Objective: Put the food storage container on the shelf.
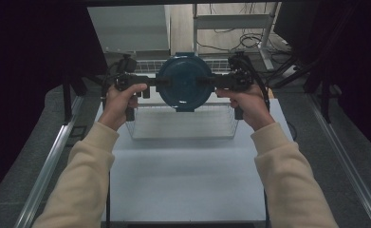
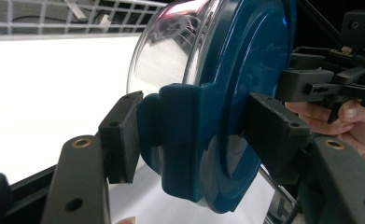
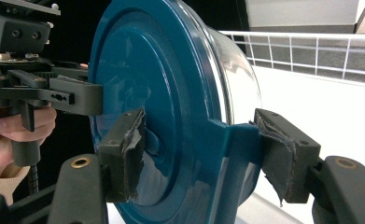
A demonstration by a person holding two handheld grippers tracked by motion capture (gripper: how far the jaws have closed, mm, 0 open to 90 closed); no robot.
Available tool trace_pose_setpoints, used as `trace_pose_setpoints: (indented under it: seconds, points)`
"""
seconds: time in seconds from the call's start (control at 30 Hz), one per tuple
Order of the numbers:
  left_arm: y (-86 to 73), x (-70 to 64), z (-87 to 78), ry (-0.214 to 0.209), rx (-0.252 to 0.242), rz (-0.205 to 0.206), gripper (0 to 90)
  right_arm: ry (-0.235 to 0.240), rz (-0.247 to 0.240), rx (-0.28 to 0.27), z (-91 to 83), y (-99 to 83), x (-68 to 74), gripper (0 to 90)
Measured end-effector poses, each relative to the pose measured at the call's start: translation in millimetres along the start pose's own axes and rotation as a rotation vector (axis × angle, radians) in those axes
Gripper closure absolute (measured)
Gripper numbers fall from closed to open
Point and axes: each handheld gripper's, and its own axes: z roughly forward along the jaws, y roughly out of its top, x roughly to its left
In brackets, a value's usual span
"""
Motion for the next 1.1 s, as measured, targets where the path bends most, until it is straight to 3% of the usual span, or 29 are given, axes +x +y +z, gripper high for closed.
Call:
trace_pose_setpoints:
  seconds: [0.17, 0.37, 0.53, 0.67, 0.7, 0.8, 0.97, 1.1]
  points:
    - [6.1, 19.7, 4.9, 0.011, 0.007, -0.03, 39.0, 0.016, 0.008, 0.043, 20.4, 14.7, -14.5, 36.0]
    - [4.9, 36.7, 13.5, 0.035, 0.023, -0.089, 38.9, 0.042, 0.047, 0.09, 42.4, 15.8, -32.1, 35.8]
    - [9.1, 50.1, 19.0, 0.014, 0.007, -0.144, 38.5, 0.038, 0.106, 0.072, 50.5, 17.3, -41.1, 35.6]
    - [7.7, 60.0, 26.5, -0.01, 0.007, -0.221, 36.4, 0.032, 0.194, 0.078, 56.1, 20.2, -48.7, 34.9]
    - [7.2, 61.3, 27.8, -0.012, 0.007, -0.232, 34.6, 0.026, 0.24, 0.082, 58.8, 20.3, -51.1, 34.7]
    - [6.2, 67.4, 31.8, -0.028, 0.012, -0.27, 32.9, 0.022, 0.309, 0.099, 62.9, 20.9, -56.8, 34.7]
    - [6.4, 73.9, 35.9, -0.037, 0.002, -0.305, 32.0, 0.018, 0.392, 0.082, 69.3, 17.7, -65.1, 34.6]
    - [6.4, 72.2, 37.5, -0.02, -0.01, -0.299, 31.7, 0.022, 0.432, 0.075, 71.8, 14.8, -70.6, 34.0]
